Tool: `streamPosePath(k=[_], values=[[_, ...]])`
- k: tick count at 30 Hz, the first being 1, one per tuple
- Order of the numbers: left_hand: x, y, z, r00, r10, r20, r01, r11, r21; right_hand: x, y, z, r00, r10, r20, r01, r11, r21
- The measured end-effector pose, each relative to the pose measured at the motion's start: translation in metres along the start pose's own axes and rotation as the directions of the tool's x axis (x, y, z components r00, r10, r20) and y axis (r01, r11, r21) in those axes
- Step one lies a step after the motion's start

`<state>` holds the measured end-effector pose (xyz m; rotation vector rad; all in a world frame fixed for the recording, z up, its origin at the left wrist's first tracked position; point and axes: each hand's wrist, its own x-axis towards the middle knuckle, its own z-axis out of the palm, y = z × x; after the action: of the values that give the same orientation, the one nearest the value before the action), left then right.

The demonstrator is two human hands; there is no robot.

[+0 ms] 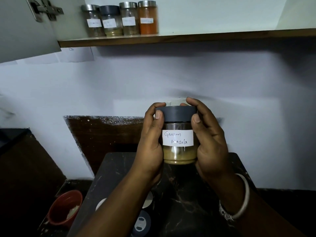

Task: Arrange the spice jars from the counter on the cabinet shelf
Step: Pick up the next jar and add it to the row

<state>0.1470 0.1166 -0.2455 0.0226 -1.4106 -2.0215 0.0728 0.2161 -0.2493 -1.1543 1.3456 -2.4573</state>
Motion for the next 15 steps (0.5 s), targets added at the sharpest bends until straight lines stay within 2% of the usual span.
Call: streamPosePath(k=[15], values=[[0.0102, 0.0009, -0.0036, 1.0, 0.002, 0.017, -0.002, 1.0, 0.017, 0.0086, 0.0024, 0.005, 1.0, 0.012, 0.006, -0.012, 0.999, 0.043]])
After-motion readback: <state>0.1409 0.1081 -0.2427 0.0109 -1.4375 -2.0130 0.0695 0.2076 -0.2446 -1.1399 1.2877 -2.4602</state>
